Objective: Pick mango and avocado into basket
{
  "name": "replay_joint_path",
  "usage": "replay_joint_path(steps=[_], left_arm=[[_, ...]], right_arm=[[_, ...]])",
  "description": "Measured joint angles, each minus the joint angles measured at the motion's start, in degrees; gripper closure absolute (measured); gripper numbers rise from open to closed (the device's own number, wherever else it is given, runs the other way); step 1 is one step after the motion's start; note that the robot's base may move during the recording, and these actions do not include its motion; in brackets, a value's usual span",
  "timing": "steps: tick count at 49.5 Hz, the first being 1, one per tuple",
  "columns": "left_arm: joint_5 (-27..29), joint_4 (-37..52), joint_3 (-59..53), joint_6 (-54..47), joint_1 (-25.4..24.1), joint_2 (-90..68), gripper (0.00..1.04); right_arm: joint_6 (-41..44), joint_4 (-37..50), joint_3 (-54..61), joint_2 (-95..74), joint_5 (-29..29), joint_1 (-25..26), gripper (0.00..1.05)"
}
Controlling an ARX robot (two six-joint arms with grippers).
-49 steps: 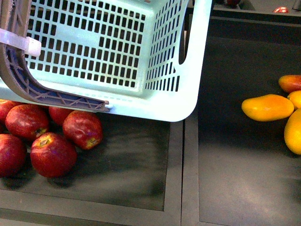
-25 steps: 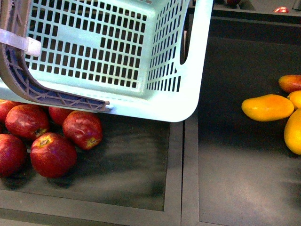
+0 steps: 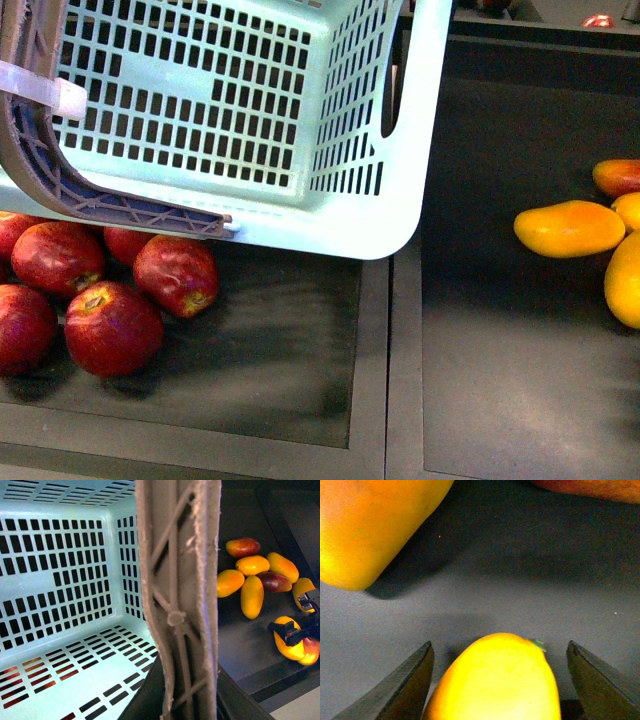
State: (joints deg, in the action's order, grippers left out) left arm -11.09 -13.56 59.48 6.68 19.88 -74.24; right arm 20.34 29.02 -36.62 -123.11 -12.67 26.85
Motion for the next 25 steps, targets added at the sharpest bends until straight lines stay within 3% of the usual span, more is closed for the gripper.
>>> replay_joint_path(steps=[9,25], left_arm=[[0.0,0.0,0.0,0.0,0.0,0.0,0.96],[0.0,0.0,0.0,0.0,0.0,0.0,0.96]], right_arm=[[-0.2,-0.24,0.02,-0.24,-0.11,0.09,0.52],[-0.22,-0.26,0.02,-0.24,-0.11,0.13,0.55]])
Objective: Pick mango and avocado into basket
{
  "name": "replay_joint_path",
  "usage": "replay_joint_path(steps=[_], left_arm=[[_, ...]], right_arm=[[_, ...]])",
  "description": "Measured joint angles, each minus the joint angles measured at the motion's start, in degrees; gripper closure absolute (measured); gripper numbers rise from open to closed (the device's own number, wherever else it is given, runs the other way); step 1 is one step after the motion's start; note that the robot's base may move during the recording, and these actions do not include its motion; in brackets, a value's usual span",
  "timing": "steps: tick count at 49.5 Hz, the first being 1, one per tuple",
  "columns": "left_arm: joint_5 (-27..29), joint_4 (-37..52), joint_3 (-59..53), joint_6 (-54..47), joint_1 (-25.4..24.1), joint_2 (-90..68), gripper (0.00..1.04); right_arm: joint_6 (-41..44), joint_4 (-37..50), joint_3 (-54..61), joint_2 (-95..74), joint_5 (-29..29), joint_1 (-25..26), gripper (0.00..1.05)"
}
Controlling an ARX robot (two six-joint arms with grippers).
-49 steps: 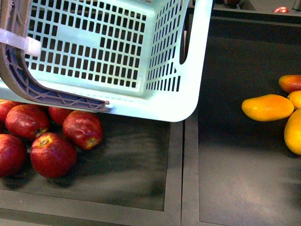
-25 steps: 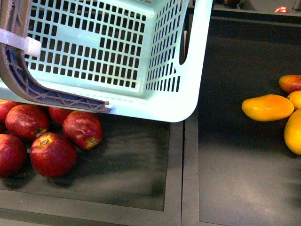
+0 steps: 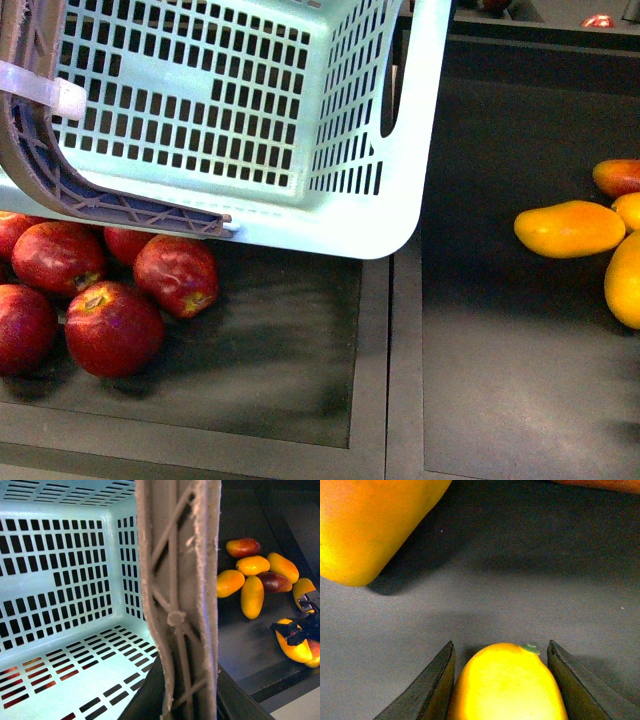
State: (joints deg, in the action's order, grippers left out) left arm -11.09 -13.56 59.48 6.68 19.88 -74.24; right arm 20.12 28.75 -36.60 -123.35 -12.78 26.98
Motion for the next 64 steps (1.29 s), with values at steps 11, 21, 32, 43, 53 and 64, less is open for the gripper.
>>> replay_joint_path(steps=[11,21,32,43,53,64], left_arm=[[0.0,0.0,0.0,0.0,0.0,0.0,0.96],[0.0,0.0,0.0,0.0,0.0,0.0,0.96],[-0.02,0.0,0.0,0.0,0.0,0.0,0.96],[0.0,0.0,0.0,0.0,0.0,0.0,0.96],[0.0,0.0,0.0,0.0,0.0,0.0,0.96],[0.0,0.0,0.0,0.0,0.0,0.0,0.96]], right_arm=[[-0.48,0.02,0.0,0.11,-0.07,0.15,0.55],[-1.49,-2.12,0.0,3.32,-0.59,0.66,0.55],[-3.17,-4.76,-0.37,8.31,-1.97,0.7,0.55],[-6.05,-8.94,-2.08,14.45,-3.96,0.81,0.55],[-10.16,-15.58,-5.38,23.96,-6.88,0.0,0.55],[-15.02,-22.45,-8.17,34.71,-8.83,-4.87,0.55]])
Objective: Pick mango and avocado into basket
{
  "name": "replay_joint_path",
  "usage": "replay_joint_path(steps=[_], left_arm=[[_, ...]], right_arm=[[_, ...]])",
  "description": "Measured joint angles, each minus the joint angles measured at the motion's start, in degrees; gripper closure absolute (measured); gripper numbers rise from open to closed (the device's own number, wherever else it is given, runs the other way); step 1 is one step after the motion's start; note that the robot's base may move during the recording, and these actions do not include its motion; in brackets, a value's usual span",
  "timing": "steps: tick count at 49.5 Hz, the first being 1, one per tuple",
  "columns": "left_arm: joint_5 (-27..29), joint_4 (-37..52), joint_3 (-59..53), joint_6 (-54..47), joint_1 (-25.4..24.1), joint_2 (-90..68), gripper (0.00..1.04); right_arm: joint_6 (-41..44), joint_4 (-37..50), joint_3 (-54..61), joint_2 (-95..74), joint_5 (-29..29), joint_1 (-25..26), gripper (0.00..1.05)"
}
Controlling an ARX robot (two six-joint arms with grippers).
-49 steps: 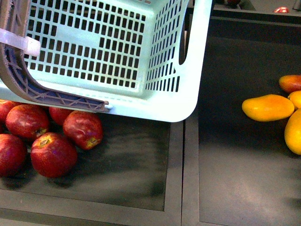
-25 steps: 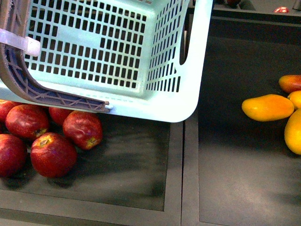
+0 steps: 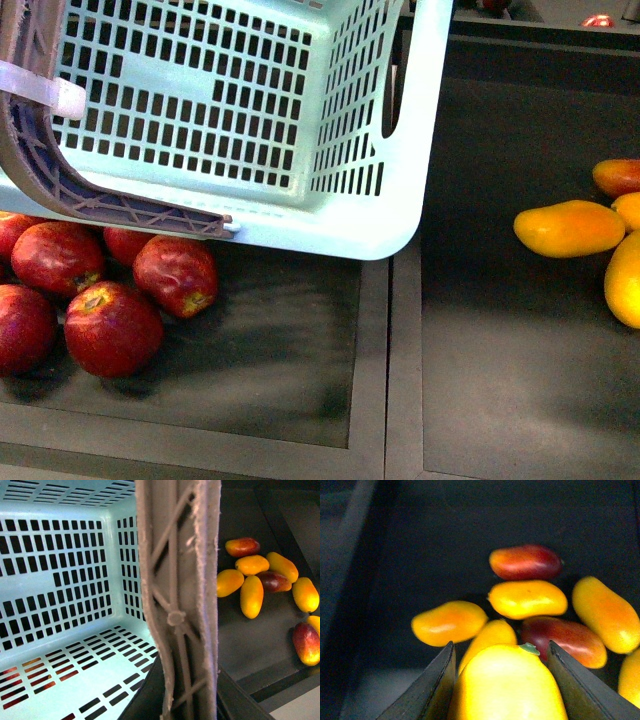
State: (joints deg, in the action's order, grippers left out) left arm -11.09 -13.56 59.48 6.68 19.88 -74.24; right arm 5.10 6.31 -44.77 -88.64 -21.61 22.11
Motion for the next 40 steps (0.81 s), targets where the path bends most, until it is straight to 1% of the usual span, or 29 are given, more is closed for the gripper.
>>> replay_joint_path(steps=[5,10,13,16,21,26,40], left_arm=[[-0.02,0.0,0.0,0.0,0.0,0.0,0.96],[-0.02,0.0,0.0,0.0,0.0,0.0,0.96],[0.0,0.0,0.0,0.0,0.0,0.0,0.96],[0.0,0.0,0.0,0.0,0.0,0.0,0.96],[0.0,0.0,0.0,0.0,0.0,0.0,0.96],[0.0,0.0,0.0,0.0,0.0,0.0,0.96],[-0.02,0.0,0.0,0.0,0.0,0.0,0.96]], right_arm=[[-1.64,-2.38,-0.81,4.07,-0.07,-3.48,0.55],[-3.58,-4.63,-1.7,8.13,0.26,-8.24,0.55],[-5.7,-6.51,-2.84,11.06,1.66,-13.75,0.55],[-6.71,-7.19,-3.65,12.07,3.08,-17.44,0.55],[-7.85,-7.61,-4.96,12.37,5.27,-22.67,0.55],[-9.38,-7.76,-6.8,11.43,8.61,-29.0,0.55],[-13.0,-7.43,-11.39,6.34,13.46,-41.29,0.55]])
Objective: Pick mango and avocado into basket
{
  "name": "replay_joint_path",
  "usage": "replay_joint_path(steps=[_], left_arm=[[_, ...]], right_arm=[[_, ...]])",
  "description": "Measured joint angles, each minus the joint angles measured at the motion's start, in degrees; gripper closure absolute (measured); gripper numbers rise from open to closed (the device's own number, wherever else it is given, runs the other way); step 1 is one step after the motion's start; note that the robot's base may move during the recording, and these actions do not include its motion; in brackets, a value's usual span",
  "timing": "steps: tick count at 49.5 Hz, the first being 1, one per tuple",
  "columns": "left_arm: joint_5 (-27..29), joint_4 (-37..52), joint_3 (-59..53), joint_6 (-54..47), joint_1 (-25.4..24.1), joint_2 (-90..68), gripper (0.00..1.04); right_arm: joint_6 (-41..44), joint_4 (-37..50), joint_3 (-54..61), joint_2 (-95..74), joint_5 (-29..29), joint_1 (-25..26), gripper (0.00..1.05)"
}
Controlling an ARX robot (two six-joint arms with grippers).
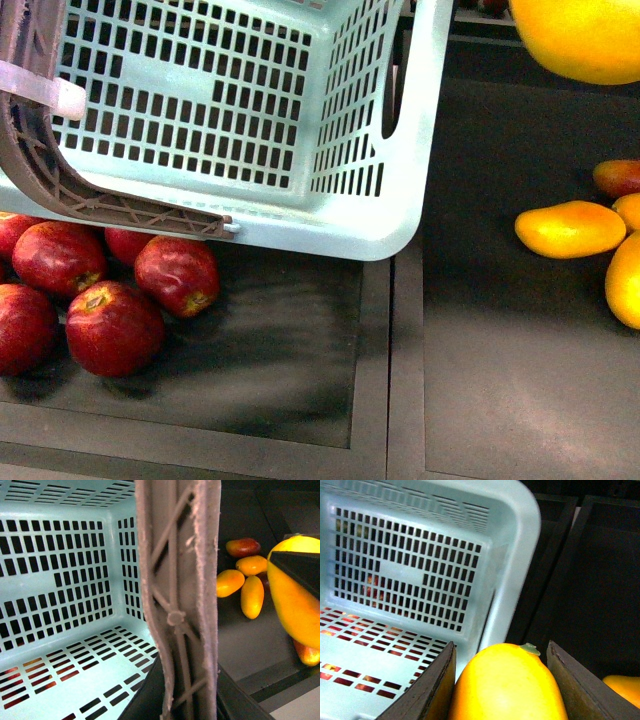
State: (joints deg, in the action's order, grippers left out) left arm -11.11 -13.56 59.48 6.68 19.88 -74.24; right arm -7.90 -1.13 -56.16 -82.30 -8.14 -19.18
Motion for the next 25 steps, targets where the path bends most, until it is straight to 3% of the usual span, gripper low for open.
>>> replay_joint_path(steps=[25], left_arm=[[0.0,0.0,0.0,0.0,0.0,0.0,0.96]], right_arm=[[-2.58,1.62,-4.74,-7.08,5.75,-13.94,0.56]])
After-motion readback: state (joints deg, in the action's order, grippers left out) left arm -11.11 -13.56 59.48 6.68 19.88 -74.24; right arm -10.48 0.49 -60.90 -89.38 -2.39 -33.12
